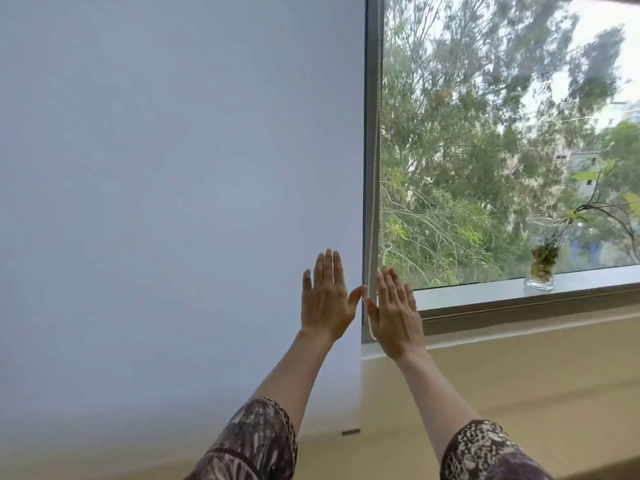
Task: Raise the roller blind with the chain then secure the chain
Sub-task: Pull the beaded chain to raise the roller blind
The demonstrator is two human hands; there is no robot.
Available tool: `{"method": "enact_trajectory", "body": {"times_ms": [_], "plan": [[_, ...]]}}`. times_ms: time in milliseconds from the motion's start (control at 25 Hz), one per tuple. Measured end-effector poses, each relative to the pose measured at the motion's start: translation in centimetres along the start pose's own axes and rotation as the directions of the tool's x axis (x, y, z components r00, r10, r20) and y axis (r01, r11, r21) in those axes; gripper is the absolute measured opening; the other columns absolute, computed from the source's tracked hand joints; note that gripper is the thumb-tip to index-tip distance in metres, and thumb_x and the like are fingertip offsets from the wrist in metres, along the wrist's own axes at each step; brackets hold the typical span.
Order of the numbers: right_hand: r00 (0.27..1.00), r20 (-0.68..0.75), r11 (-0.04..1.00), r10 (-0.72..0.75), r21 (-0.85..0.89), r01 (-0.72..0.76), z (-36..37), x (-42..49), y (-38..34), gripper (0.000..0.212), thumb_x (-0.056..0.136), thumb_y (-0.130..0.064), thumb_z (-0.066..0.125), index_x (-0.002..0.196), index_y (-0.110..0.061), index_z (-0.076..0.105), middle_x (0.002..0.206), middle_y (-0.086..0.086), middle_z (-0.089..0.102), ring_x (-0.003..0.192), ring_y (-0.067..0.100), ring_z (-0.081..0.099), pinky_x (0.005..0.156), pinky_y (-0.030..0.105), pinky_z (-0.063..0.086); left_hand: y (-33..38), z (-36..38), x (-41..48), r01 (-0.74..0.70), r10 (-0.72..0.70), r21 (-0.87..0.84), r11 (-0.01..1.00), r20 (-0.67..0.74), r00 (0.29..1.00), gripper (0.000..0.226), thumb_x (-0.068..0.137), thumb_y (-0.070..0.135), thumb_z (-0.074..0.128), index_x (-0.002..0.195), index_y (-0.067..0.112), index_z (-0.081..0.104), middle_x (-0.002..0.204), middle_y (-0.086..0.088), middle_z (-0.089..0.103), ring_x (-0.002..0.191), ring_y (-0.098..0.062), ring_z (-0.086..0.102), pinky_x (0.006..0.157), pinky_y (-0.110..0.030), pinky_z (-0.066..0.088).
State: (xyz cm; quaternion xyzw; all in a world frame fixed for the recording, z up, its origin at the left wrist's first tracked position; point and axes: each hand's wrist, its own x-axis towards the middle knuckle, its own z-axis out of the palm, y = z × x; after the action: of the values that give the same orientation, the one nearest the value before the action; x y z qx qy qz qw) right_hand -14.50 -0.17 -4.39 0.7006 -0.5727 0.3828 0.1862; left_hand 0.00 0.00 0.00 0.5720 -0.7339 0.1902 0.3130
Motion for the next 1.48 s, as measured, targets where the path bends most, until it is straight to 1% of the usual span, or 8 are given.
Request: {"method": "enact_trajectory", "body": {"times_ms": [200, 400, 640, 760, 880, 1040, 1160, 1480], "plan": [[0.981, 0.089, 0.964, 0.172, 0.189, -0.186, 1.9, 4.2, 2.2, 0.048, 0.092, 0.0, 0.044, 0.14, -0.003, 0.038, 0.132, 0.019, 0.055, 0.126, 0.036, 0.047, 0.098, 0.046, 0.048, 0.7, 2.7, 2.2, 0.041, -0.042, 0.031, 0.999, 0.029, 0.999, 0.075, 0.095, 0.056, 0.028, 0.149, 0.005, 0.019, 0.153, -0.014, 0.033, 0.141, -0.028, 0.031, 0.109, -0.046, 0.031], [0.915, 0.218, 0.713, 0.339, 0.575, -0.401, 1.4, 11.0, 2.4, 0.037, 0.098, -0.015, 0.044, 0.134, -0.003, 0.046, 0.123, 0.017, 0.062, 0.114, 0.031, 0.057, 0.098, 0.042, 0.046, 0.9, 4.0, 3.9, 0.069, -0.07, 0.034, 0.997, 0.051, 0.996, 0.069, 0.096, 0.052, 0.029, 0.148, 0.008, 0.022, 0.15, -0.011, 0.038, 0.137, -0.026, 0.036, 0.105, -0.043, 0.033], [0.88, 0.351, 0.47, 0.32, 0.748, -0.469, -0.5, 17.5, 2.3, 0.042, 0.098, -0.011, 0.044, 0.139, -0.006, 0.04, 0.138, 0.01, 0.053, 0.12, 0.019, 0.053, 0.091, 0.026, 0.04, 0.3, 4.4, 5.2, 0.076, -0.076, -0.009, 0.997, 0.066, 0.995, 0.066, 0.097, 0.051, 0.03, 0.148, 0.009, 0.025, 0.151, -0.01, 0.037, 0.138, -0.025, 0.036, 0.107, -0.044, 0.035], [0.884, 0.368, 0.412, 0.289, 0.786, -0.462, -1.0, 19.1, 2.4, 0.043, 0.096, -0.011, 0.047, 0.139, -0.007, 0.042, 0.13, 0.012, 0.059, 0.117, 0.021, 0.056, 0.104, 0.037, 0.044, 0.1, 4.4, 5.9, 0.081, -0.078, -0.029, 0.996, 0.091, 0.993, 0.066, 0.097, 0.051, 0.029, 0.149, 0.011, 0.022, 0.155, -0.009, 0.032, 0.142, -0.024, 0.031, 0.11, -0.044, 0.031], [0.886, 0.371, 0.34, 0.277, 0.825, -0.452, -1.3, 19.5, 2.2, 0.04, 0.094, -0.022, 0.055, 0.132, -0.008, 0.05, 0.123, 0.017, 0.061, 0.113, 0.028, 0.059, 0.101, 0.045, 0.048, 0.2, 4.0, 6.7, 0.106, -0.098, -0.086, 0.991, 0.088, 0.991, 0.066, 0.097, 0.052, 0.029, 0.149, 0.012, 0.022, 0.155, -0.008, 0.032, 0.142, -0.025, 0.03, 0.111, -0.046, 0.028], [0.9, 0.36, 0.305, 0.248, 0.852, -0.425, -1.5, 19.0, 1.6, 0.039, 0.092, -0.029, 0.059, 0.124, -0.006, 0.054, 0.112, 0.013, 0.061, 0.095, 0.023, 0.061, 0.079, 0.034, 0.051, 0.8, 2.9, 8.1, 0.144, -0.133, -0.191, 0.971, 0.073, 0.988, 0.065, 0.097, 0.054, 0.025, 0.148, 0.015, 0.024, 0.154, -0.007, 0.033, 0.141, -0.026, 0.031, 0.111, -0.05, 0.027], [0.916, 0.297, 0.332, 0.271, 0.864, -0.379, -1.8, 18.9, 1.3, 0.029, 0.088, -0.025, 0.066, 0.109, -0.007, 0.055, 0.095, 0.011, 0.063, 0.071, 0.018, 0.061, 0.074, 0.038, 0.053, 1.0, 2.3, 8.8, 0.166, -0.151, -0.264, 0.95, 0.075, 0.986, 0.066, 0.096, 0.056, 0.023, 0.148, 0.015, 0.026, 0.154, -0.006, 0.034, 0.14, -0.026, 0.033, 0.11, -0.051, 0.027], [0.908, 0.111, 0.381, 0.403, 0.882, -0.277, -2.6, 17.3, 1.3, 0.014, 0.093, -0.012, 0.058, 0.089, -0.001, 0.065, 0.075, 0.012, 0.065, 0.063, 0.02, 0.063, 0.063, 0.036, 0.055, 0.6, 0.8, 9.7, 0.164, -0.146, -0.323, 0.932, 0.079, 0.986, 0.061, 0.097, 0.052, 0.028, 0.145, 0.015, 0.032, 0.152, -0.007, 0.038, 0.139, -0.027, 0.036, 0.109, -0.05, 0.027]]}}
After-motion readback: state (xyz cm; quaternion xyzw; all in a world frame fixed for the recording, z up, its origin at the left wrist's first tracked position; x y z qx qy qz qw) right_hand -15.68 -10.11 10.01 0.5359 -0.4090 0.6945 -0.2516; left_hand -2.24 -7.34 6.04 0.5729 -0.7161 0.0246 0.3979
